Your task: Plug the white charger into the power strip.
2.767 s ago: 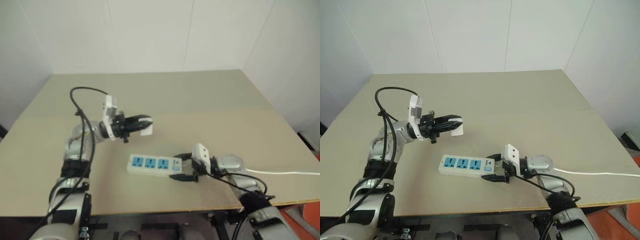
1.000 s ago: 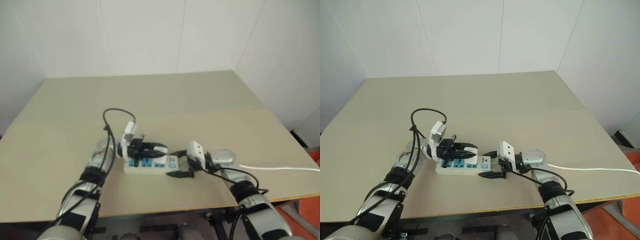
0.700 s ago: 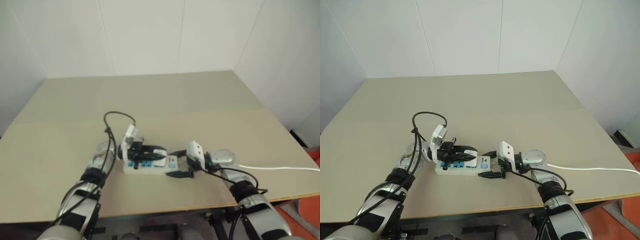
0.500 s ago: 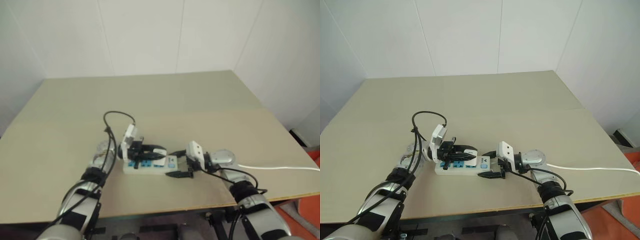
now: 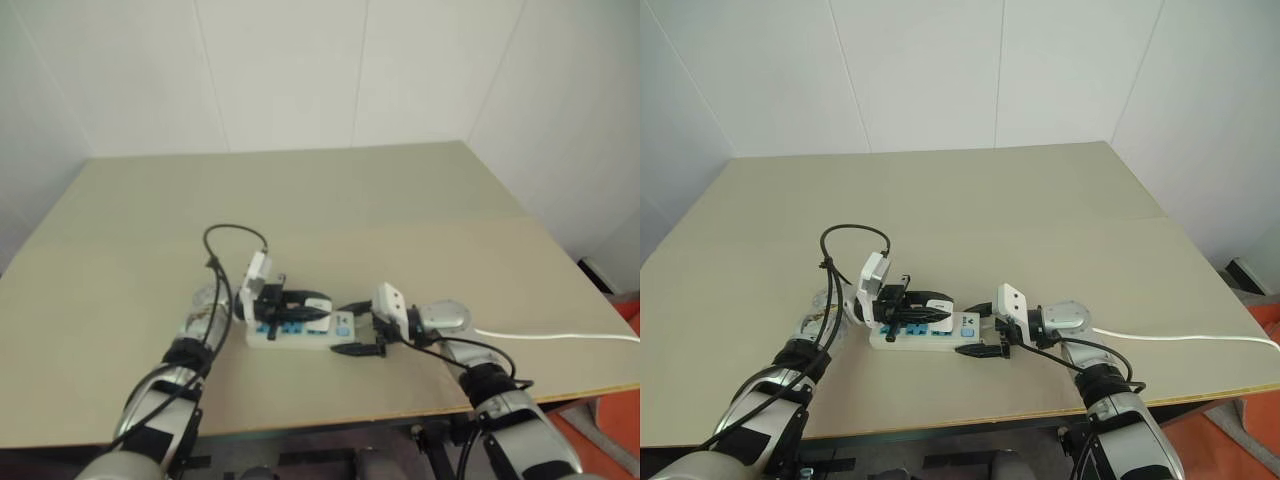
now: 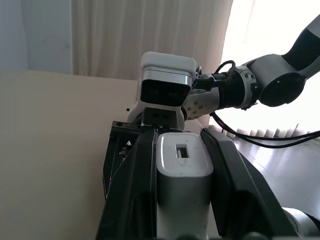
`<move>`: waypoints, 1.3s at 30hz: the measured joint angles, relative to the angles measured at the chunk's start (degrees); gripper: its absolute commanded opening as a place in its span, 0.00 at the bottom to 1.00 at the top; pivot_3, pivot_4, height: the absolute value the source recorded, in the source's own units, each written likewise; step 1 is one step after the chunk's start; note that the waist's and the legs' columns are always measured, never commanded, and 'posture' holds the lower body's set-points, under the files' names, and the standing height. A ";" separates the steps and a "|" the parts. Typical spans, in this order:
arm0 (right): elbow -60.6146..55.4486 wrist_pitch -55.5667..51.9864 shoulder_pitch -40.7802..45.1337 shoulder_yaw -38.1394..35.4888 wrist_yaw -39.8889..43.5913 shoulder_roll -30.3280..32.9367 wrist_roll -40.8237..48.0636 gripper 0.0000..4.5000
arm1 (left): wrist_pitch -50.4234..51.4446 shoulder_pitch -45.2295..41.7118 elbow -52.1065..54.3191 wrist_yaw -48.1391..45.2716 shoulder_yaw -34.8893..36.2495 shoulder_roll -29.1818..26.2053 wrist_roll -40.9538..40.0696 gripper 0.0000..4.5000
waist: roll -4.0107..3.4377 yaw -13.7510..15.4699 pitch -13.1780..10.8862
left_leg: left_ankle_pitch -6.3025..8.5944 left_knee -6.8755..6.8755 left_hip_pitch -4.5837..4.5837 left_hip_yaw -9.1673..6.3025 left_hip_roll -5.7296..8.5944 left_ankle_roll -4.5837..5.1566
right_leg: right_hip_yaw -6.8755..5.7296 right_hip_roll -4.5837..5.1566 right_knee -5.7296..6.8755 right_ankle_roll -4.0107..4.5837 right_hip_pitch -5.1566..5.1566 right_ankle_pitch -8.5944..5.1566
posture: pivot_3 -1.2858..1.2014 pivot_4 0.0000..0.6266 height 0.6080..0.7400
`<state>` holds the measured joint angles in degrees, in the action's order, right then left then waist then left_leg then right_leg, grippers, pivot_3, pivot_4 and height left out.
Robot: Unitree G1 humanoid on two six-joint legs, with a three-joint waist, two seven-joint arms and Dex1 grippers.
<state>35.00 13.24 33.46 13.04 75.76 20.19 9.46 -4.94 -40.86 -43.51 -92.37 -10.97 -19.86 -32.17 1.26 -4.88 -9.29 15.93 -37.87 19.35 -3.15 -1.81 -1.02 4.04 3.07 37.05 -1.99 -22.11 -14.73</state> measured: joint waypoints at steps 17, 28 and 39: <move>-0.50 -0.33 -0.25 0.00 -0.16 -0.02 -0.07 0.76 | -0.14 1.03 0.27 -0.01 -1.60 -1.04 -2.92 0.23 | 0.00 -0.03 0.01 | 0.01 0.03 -0.01 0.00 -0.01 0.01 | 0.00 0.00 -0.03 -0.01 0.00 -0.01 | 0.52 0.24 1.00; -0.89 -0.86 -0.57 0.00 -0.55 -0.03 -0.11 0.76 | -5.96 -0.08 -0.28 -0.01 -6.70 -2.90 -4.69 0.23 | 0.01 -0.02 0.09 | 0.01 0.04 -0.04 0.00 -0.01 0.02 | 0.00 -0.01 -0.04 -0.01 0.05 -0.01 | 0.52 0.24 1.00; -3.10 -2.04 -1.83 -0.08 -1.23 0.31 -0.11 0.76 | -10.17 -3.72 -8.52 -0.01 -7.25 -1.15 -5.81 0.23 | 0.01 0.10 0.20 | 0.04 0.06 -0.02 0.00 0.01 0.07 | 0.00 -0.01 -0.13 -0.02 0.06 -0.03 | 0.52 0.24 1.00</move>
<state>31.90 11.20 31.62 12.96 74.53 20.50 9.35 -15.11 -44.58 -52.03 -92.38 -18.22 -21.01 -37.98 1.26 -4.78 -9.09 15.97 -37.81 19.33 -3.15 -1.81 -0.95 4.04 3.06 36.91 -2.02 -22.05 -14.76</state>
